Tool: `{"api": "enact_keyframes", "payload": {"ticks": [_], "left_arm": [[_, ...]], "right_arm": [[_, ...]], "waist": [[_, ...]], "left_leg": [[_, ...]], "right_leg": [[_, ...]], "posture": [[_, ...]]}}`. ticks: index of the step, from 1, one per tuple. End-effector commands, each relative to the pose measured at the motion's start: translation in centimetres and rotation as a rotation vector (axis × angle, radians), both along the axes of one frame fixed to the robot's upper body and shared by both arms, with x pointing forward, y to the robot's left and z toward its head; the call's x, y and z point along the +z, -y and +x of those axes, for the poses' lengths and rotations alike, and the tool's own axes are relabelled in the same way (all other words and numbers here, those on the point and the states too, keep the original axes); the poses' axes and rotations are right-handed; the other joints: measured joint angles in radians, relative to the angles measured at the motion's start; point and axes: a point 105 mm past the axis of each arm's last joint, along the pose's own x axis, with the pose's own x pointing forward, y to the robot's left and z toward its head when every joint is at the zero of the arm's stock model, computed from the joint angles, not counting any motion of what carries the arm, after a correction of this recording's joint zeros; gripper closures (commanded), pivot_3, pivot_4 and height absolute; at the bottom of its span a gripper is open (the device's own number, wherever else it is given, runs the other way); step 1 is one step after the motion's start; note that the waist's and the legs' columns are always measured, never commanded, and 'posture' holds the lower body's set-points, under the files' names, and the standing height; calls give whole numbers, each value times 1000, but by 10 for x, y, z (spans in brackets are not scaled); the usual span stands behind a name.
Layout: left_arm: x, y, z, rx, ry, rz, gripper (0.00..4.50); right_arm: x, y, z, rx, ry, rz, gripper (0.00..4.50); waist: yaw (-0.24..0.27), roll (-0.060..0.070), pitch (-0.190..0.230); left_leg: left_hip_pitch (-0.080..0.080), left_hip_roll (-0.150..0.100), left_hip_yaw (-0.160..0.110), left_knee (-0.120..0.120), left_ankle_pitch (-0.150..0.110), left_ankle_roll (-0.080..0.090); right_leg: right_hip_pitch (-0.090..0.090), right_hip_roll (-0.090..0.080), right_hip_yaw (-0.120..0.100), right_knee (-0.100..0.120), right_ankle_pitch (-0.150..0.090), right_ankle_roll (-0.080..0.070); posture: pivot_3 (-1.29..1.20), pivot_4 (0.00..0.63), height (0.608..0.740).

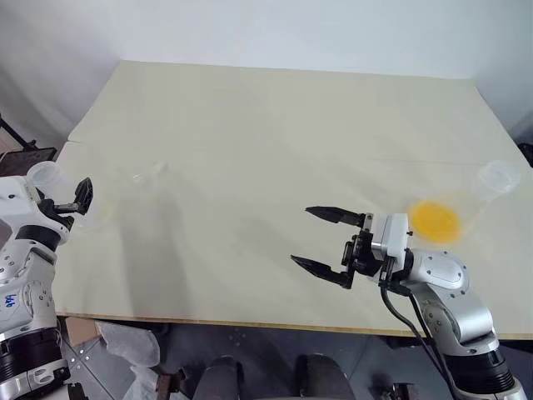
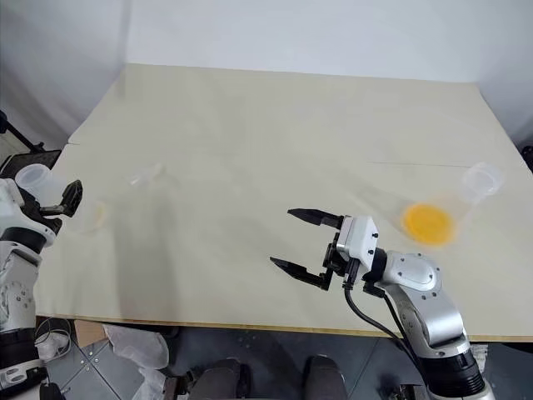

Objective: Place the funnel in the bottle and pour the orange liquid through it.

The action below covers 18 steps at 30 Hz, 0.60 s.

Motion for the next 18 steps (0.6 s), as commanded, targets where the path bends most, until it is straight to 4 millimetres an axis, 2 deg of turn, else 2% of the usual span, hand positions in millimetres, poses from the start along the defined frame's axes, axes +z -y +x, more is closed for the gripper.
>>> {"api": "enact_keyframes", "payload": {"ticks": [1,4,5,7,10,13,18], "left_arm": [[13,-6,-1,14,27,37,0],[16,-6,1,1,35,41,0],[18,-7,2,1,38,41,393],[21,-8,3,-4,45,49,827],[24,-8,4,-11,56,69,1810],[29,-7,5,-27,89,90,1910],[56,18,1,-163,262,136,1911]], "right_arm": [[8,-3,-5,3,41,20,26],[7,-4,-5,-4,41,26,26],[7,-4,-5,-7,42,29,0],[6,-4,-5,-10,43,30,0],[5,-5,-4,-14,42,34,0],[4,-6,-4,-17,41,41,0],[1,-5,-5,-28,36,43,0]], "waist": [[0,0,0],[0,0,0],[0,0,0],[0,0,0],[0,0,0],[-2,0,0],[0,0,0]], "left_leg": [[0,0,0,0,0,0],[0,0,0,0,0,0],[0,0,0,0,0,0],[0,0,0,0,0,0],[0,0,0,0,0,0],[0,0,0,0,0,0],[0,0,0,0,0,0]], "right_leg": [[0,0,0,0,0,0],[0,0,0,0,0,0],[0,0,0,0,0,0],[0,0,0,0,0,0],[0,0,0,0,0,0],[0,0,0,0,0,0],[0,0,0,0,0,0]], "posture": [[0,150,740],[0,150,740],[0,150,740],[0,150,740],[0,150,740],[0,150,740],[0,150,740]]}}
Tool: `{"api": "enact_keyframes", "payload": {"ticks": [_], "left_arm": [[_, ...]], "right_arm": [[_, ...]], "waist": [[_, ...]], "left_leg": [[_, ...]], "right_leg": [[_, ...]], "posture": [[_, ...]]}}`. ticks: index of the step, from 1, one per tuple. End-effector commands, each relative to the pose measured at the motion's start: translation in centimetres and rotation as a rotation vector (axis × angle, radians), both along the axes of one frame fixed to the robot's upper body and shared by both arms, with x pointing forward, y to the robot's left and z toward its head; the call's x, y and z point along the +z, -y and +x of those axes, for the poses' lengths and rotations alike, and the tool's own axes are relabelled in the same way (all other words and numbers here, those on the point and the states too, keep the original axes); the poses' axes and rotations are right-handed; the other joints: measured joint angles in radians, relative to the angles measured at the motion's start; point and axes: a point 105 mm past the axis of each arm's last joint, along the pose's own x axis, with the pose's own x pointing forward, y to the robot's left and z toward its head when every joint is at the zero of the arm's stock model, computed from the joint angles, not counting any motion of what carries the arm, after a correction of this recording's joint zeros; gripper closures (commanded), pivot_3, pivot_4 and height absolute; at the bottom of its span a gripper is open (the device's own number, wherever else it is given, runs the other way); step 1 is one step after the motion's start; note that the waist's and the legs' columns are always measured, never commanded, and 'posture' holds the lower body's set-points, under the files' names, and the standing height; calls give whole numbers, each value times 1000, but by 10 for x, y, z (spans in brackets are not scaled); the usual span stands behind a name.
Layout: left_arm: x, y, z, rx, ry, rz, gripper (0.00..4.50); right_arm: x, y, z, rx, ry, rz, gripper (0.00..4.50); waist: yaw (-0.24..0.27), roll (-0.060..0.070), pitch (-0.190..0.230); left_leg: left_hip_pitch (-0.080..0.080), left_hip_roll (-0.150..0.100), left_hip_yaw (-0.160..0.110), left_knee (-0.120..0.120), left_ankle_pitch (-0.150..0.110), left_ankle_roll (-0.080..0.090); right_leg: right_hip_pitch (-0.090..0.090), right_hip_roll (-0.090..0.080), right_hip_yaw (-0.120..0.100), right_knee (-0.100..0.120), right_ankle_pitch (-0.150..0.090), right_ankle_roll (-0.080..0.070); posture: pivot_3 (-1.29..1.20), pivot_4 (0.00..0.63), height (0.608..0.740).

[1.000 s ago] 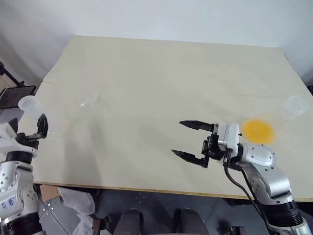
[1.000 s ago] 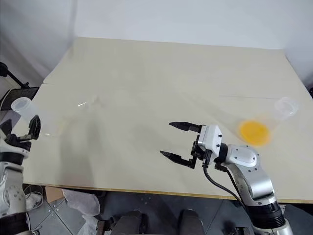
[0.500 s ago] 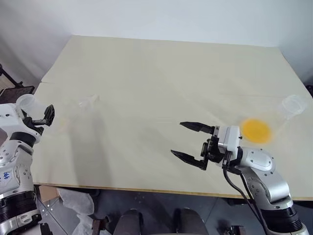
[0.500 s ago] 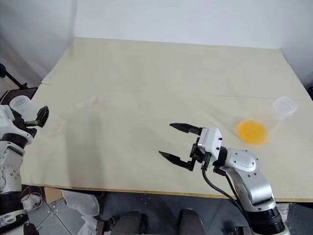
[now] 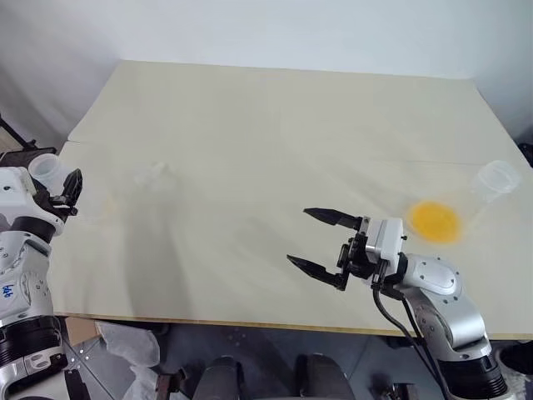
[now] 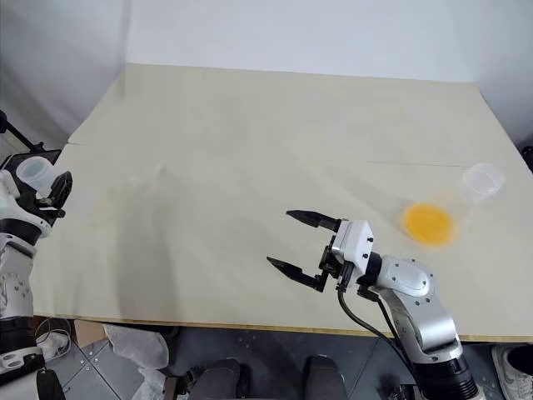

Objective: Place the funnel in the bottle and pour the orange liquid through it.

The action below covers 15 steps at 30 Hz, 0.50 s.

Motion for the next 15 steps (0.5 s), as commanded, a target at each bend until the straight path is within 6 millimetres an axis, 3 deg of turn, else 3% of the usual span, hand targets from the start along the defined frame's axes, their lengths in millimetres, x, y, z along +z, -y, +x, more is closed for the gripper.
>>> {"api": "enact_keyframes", "payload": {"ticks": [1,4,7,10,12,15], "left_arm": [[45,28,-7,-161,205,46,1911],[74,90,-8,-535,244,87,1911],[67,165,0,-945,100,218,1911],[58,205,10,-1126,29,307,1911],[49,243,17,-1266,5,356,1911],[40,277,23,-1371,1,414,1911]], "right_arm": [[7,3,-6,-15,39,14,0],[10,21,-7,-89,38,-2,0],[4,53,-12,-219,16,-42,0],[0,76,-18,-313,3,-77,0],[-4,97,-27,-407,-3,-103,0],[-5,114,-36,-492,-8,-121,0]], "waist": [[2,0,0],[13,-1,1],[29,-1,1],[28,1,1],[25,1,1],[23,1,1]], "left_leg": [[0,0,0,0,0,0],[-3,0,-2,2,0,0],[-3,-5,-1,2,0,0],[-2,-8,0,1,0,1],[-2,-8,1,0,0,1],[-2,-8,4,-1,0,2]], "right_leg": [[0,0,0,0,0,0],[0,0,-2,0,0,0],[2,-2,-2,0,1,1],[4,-3,-2,0,1,1],[4,-3,-2,0,1,1],[2,-3,-2,-1,1,1]], "posture": [[0,150,740],[0,150,740],[0,150,740],[0,150,740],[0,150,740],[0,150,740]]}}
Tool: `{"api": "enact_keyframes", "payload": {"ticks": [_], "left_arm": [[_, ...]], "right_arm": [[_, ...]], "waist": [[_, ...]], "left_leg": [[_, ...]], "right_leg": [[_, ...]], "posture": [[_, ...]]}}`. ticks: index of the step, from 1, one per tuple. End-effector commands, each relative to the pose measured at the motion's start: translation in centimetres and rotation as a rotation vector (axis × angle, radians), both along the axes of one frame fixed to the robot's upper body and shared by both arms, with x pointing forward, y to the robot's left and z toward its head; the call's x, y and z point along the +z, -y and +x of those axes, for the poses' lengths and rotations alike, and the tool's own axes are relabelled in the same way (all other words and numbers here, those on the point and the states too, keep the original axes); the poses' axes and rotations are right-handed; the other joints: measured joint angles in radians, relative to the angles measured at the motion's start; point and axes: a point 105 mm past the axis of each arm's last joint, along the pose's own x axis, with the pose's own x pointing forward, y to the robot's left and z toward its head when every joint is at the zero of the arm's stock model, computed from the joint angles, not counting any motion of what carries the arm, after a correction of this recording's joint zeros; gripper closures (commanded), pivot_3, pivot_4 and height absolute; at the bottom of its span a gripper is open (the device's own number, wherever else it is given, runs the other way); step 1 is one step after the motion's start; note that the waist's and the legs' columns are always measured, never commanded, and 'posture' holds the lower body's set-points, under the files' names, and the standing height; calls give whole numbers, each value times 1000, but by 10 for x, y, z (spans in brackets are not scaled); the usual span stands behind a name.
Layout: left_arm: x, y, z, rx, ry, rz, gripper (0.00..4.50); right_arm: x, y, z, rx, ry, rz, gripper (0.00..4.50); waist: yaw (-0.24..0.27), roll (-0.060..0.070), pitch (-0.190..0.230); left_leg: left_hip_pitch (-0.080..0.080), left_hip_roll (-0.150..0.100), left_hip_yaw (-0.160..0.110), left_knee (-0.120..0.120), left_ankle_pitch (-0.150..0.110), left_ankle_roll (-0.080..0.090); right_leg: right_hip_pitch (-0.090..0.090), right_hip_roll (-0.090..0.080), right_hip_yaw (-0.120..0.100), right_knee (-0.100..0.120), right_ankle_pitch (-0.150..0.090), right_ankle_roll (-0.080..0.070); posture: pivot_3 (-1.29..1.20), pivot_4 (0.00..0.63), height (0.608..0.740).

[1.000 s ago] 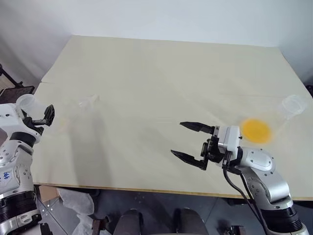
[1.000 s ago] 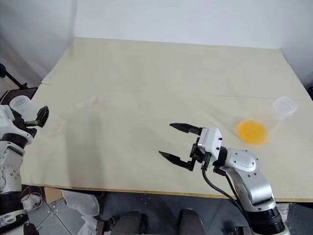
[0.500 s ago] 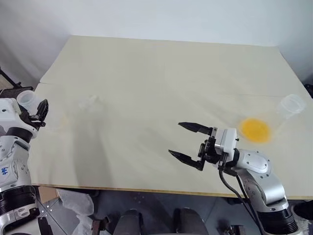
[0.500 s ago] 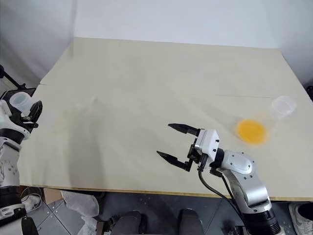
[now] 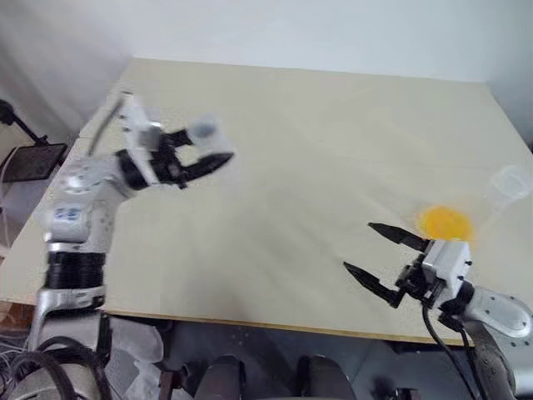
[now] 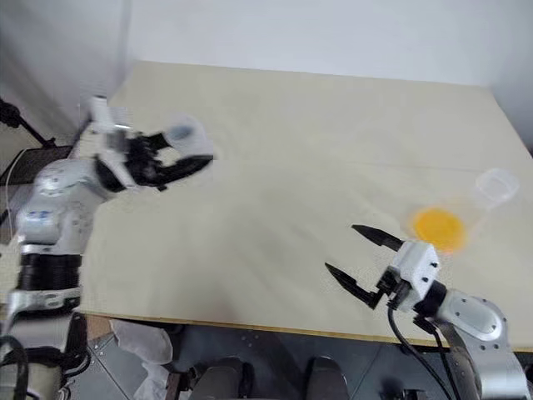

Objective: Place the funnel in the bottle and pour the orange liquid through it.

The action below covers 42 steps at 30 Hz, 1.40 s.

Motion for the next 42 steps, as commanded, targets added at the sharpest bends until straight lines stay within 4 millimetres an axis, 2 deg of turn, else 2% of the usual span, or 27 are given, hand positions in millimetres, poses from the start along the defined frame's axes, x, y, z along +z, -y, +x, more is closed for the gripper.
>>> {"api": "enact_keyframes", "payload": {"ticks": [1,3,6,11,16,18,22,23,31,35,42], "left_arm": [[-8,37,3,-124,77,97,1911],[-17,69,8,-187,95,131,1911],[-30,93,14,-221,118,164,1911],[-36,110,22,-213,123,149,1911],[-38,120,19,-251,132,145,1911],[-38,121,16,-272,127,138,1212],[-37,117,17,-267,101,119,117],[-37,116,17,-269,95,120,53],[-39,97,24,-219,70,128,53],[-37,79,33,-144,80,117,53],[-46,46,35,-88,37,115,53]], "right_arm": [[18,15,-13,-83,86,-29,0],[18,18,-21,-134,93,-26,0],[19,9,-28,-151,105,-2,0],[26,-4,-30,-169,135,42,0],[27,-8,-29,-175,143,49,0],[28,-10,-28,-174,147,52,0],[31,-13,-24,-161,157,59,0],[31,-14,-23,-158,158,60,0],[35,-19,-16,-117,165,66,0],[33,-22,-12,-88,153,65,0],[35,-27,-4,-34,151,65,0]], "waist": [[-3,0,0],[0,0,0],[1,0,0],[-7,0,0],[5,-1,0],[6,-1,0],[4,-1,0],[4,-1,0],[2,-1,0],[2,-1,0],[0,-1,0]], "left_leg": [[0,0,2,0,0,0],[0,1,3,-1,0,0],[0,1,4,-1,0,1],[1,2,8,-2,1,1],[0,1,7,-1,1,1],[0,0,7,-1,1,1],[0,0,7,-1,1,2],[0,0,7,-1,1,2],[0,0,7,-1,1,2],[0,0,6,-1,1,2],[0,0,6,-1,1,2]], "right_leg": [[-1,0,0,0,0,0],[-1,0,0,-1,0,0],[-1,0,0,-1,0,0],[-3,-1,1,-1,0,1],[-3,-1,1,-1,0,1],[-3,-2,0,-1,0,1],[-3,-2,0,-1,0,1],[-3,-2,0,-1,0,1],[-3,-2,0,-1,0,1],[-3,-2,0,-1,0,1],[-3,-2,0,0,0,1]], "posture": [[0,150,740],[0,150,740],[0,150,740],[0,150,740],[0,150,740],[0,150,740],[0,150,740],[0,150,740],[0,150,740],[0,150,740],[0,150,740]]}}
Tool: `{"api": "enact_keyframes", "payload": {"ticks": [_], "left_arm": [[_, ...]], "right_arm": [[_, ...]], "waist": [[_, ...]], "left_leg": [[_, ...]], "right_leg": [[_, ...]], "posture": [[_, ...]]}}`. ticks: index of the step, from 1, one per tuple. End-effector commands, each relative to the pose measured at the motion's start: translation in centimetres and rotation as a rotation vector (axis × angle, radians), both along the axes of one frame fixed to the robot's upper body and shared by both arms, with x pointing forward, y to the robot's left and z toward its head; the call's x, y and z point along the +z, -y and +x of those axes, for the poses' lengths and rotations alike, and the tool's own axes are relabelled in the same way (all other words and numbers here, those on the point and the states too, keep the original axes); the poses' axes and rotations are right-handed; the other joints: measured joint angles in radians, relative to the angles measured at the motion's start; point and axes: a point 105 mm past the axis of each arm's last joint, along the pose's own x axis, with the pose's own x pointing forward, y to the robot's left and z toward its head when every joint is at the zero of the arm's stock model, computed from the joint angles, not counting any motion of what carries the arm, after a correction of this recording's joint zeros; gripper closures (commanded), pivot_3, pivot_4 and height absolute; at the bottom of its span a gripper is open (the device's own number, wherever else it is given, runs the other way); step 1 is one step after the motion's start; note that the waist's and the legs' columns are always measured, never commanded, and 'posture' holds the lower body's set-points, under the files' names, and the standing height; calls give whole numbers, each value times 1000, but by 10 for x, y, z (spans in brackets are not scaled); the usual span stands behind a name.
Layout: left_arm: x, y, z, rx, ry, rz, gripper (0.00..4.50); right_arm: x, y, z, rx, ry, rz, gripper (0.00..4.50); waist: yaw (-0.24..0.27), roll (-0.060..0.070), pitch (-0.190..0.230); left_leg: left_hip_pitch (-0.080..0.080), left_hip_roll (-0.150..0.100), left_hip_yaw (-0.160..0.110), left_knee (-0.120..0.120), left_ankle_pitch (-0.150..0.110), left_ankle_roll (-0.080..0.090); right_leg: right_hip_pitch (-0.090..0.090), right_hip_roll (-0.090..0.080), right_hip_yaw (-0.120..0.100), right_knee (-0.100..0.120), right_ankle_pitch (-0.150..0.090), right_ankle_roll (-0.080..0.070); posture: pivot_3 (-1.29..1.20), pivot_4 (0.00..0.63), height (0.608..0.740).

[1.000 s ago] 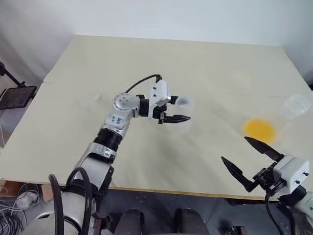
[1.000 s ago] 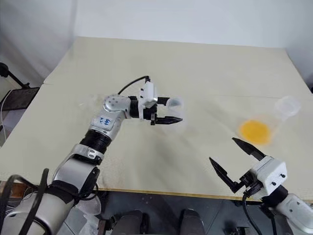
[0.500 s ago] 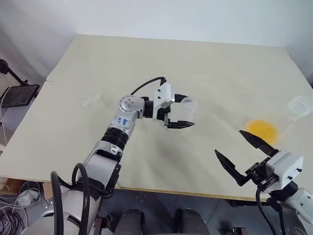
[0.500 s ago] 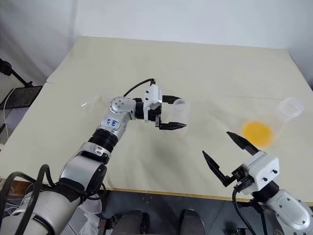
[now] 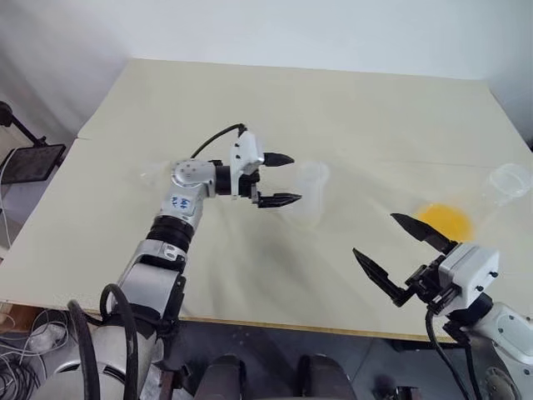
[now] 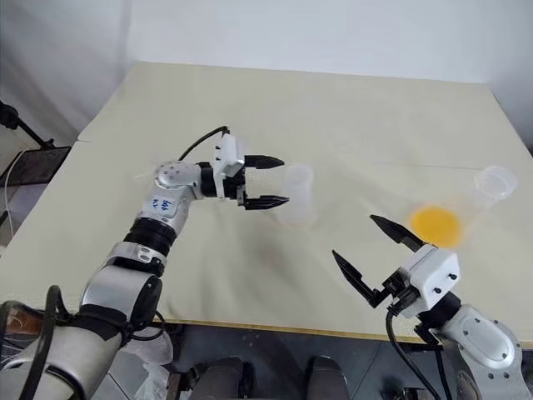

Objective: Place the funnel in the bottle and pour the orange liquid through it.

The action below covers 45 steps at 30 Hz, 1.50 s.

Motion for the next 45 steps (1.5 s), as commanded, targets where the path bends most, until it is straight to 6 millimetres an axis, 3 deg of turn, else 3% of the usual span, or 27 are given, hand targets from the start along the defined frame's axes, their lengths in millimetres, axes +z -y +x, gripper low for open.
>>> {"api": "enact_keyframes", "payload": {"ticks": [1,5,8,10,11,14,18,22,26,31,37,45], "left_arm": [[14,-20,4,76,52,-55,53],[30,-68,9,273,123,-195,53],[19,-118,4,485,172,-223,53],[15,-137,-3,576,189,-245,53],[12,-148,-9,628,193,-263,53],[-23,-222,-45,977,211,-274,53],[-42,-251,-73,1155,186,-270,53],[-60,-252,-96,1230,114,-283,53],[-59,-232,-88,1192,67,-314,53],[-41,-210,-41,1166,23,-341,53],[-29,-189,0,1151,-34,-319,53],[-30,-172,30,1163,-75,-293,53]], "right_arm": [[9,-6,-1,47,26,5,0],[10,-19,0,133,13,11,0],[9,-29,5,191,-1,0,0],[8,-34,6,220,-19,4,0],[9,-36,8,233,-17,3,0],[13,-52,16,320,-8,16,0],[15,-58,16,362,-6,22,0],[16,-60,18,394,-9,17,0],[16,-60,20,394,-8,17,0],[17,-59,20,385,1,4,0],[18,-57,18,353,12,5,0],[17,-55,13,308,10,24,0]], "waist": [[0,0,0],[-8,0,0],[-24,0,0],[-27,0,0],[-26,0,0],[-38,0,0],[-22,0,0],[2,-1,0],[5,-1,0],[1,-1,0],[-19,-1,0],[-22,-1,0]], "left_leg": [[0,0,0,0,0,0],[0,1,-1,0,0,0],[1,1,-1,0,0,0],[3,1,-7,-1,0,0],[3,1,-8,-1,0,0],[2,1,-10,1,0,0],[1,1,-15,0,0,0],[0,0,-18,4,0,0],[0,-3,-20,4,-1,1],[0,-3,-18,4,-1,1],[1,-3,-13,1,-1,1],[0,-2,-12,1,0,0]], "right_leg": [[0,0,0,0,0,0],[0,0,0,1,0,0],[0,0,-1,1,0,0],[1,0,0,1,0,0],[1,0,0,1,0,0],[1,-1,0,1,0,0],[2,-1,-2,2,0,0],[5,-2,0,0,1,2],[6,-2,1,0,2,2],[5,-2,1,1,2,2],[3,-2,-1,1,2,2],[3,-2,-2,1,2,2]], "posture": [[0,150,740],[0,150,740],[0,150,740],[0,150,740],[0,150,740],[0,150,740],[0,150,740],[0,150,740],[0,150,740],[0,150,740],[0,150,740],[0,150,740]]}}
